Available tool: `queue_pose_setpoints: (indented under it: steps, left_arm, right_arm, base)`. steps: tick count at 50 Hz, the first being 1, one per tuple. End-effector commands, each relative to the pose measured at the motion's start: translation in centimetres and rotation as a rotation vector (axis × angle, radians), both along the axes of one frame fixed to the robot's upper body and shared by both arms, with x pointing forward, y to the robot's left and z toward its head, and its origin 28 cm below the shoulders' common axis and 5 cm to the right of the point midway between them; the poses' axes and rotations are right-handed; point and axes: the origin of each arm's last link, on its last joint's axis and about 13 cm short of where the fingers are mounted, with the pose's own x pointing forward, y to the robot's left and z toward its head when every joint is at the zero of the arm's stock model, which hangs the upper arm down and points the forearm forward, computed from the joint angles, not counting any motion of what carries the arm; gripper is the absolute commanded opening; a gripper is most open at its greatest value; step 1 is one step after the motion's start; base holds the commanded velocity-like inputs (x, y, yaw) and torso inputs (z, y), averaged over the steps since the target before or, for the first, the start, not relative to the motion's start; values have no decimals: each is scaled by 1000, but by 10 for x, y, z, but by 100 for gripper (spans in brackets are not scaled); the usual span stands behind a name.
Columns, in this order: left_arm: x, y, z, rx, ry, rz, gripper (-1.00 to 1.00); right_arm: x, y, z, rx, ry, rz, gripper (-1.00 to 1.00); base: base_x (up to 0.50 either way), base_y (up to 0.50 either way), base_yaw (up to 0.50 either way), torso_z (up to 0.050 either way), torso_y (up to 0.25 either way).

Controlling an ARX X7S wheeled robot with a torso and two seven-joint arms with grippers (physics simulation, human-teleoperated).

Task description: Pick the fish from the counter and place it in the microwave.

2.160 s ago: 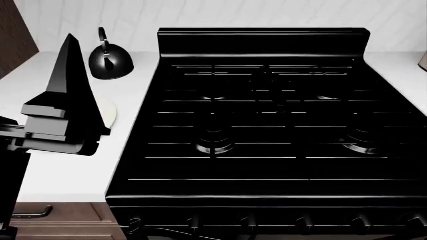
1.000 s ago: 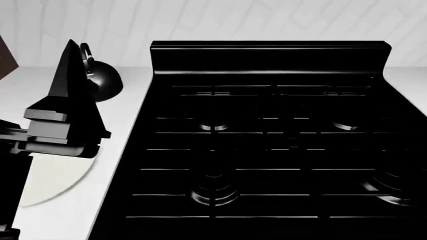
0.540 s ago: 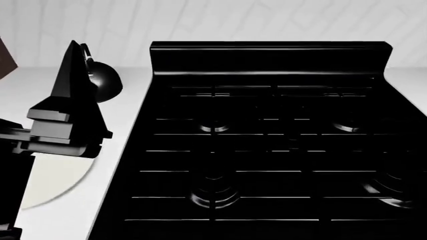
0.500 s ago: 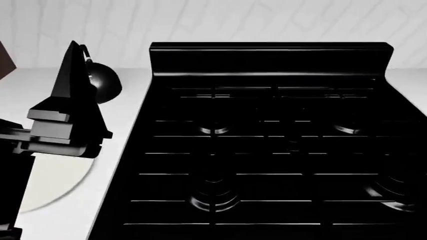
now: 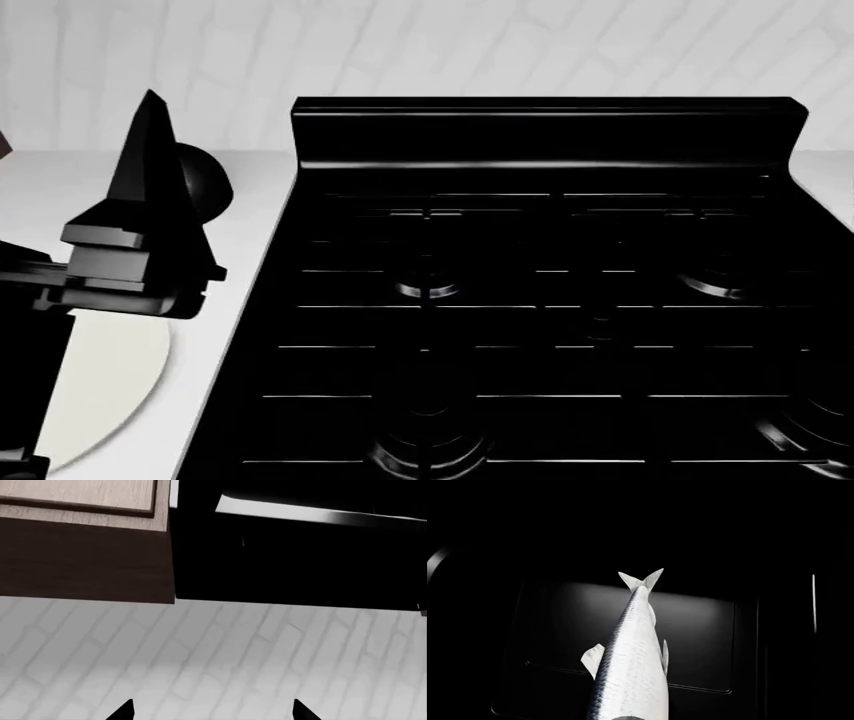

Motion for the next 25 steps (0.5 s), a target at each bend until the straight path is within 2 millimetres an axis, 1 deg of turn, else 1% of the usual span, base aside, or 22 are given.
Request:
queue_pose_setpoints:
  steps: [1, 6, 14, 24, 25]
  left_arm:
    - [0, 0, -1, 2, 2, -1, 100]
    - [1, -1, -1, 2, 4, -1, 100]
    - [1, -1, -1, 1, 5, -1, 100]
    - [1, 0, -2, 0, 6, 2, 100]
    - [1, 0, -2, 0, 6, 2, 100]
  right_arm:
    - [-4, -2, 2, -2, -21, -13, -100]
    - [-4, -3, 2, -7, -22, -20, -100]
    - [-4, -3, 2, -11, -24, -24, -100]
    - [-3, -3, 3, 3, -29, -37, -100]
    - [-3, -4, 3, 3, -31, -40, -100]
  base:
    - [285, 0, 0, 0, 10]
    - [302, 0, 0, 2, 0]
    - [457, 0, 0, 0, 0]
    - [0, 0, 0, 0, 1]
    - [453, 0, 0, 0, 0]
